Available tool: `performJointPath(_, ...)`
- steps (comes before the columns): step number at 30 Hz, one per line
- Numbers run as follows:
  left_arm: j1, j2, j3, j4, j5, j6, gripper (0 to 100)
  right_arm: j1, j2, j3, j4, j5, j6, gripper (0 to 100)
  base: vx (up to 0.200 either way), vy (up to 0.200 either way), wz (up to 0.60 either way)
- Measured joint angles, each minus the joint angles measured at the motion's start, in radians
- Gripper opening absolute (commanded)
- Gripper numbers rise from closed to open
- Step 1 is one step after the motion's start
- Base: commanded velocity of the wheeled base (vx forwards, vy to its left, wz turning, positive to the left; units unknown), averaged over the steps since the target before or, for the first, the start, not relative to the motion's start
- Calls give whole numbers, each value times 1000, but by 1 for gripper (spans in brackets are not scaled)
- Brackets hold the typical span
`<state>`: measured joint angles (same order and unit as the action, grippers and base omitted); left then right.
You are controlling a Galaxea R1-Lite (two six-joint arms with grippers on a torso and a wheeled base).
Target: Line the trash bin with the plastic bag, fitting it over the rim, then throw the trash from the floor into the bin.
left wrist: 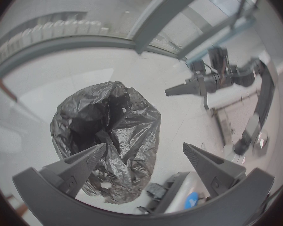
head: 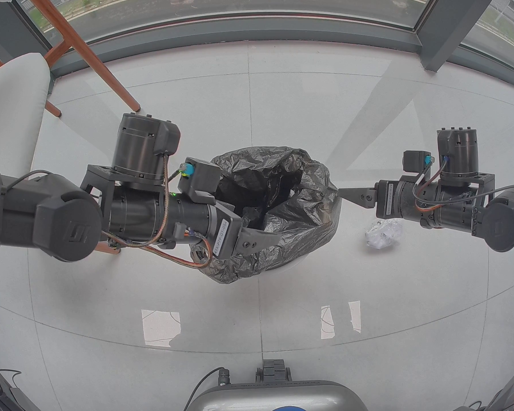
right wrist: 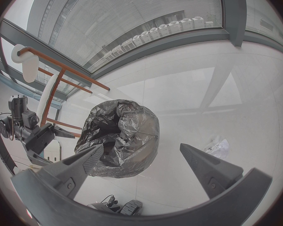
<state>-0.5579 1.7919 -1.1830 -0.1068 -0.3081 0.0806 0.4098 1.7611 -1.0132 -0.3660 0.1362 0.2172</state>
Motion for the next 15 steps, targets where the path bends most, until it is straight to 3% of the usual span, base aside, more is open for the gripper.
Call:
performJointPath(3, -5, 16, 0, -5, -7, 181, 100, -4, -2, 1, -2, 0, 1, 100, 0, 0, 0)
performJointPath(8, -18, 49, 0, -11, -30, 382, 100, -11, -6, 3, -5, 0, 2, 100, 0, 0, 0)
performJointPath(11, -26, 80, 0, -12, -29, 461, 100, -14, -7, 3, -6, 0, 3, 100, 0, 0, 0)
performJointPath(15, -32, 116, -1, -14, -8, 488, 100, -17, -11, 3, -7, 0, 4, 100, 0, 0, 0)
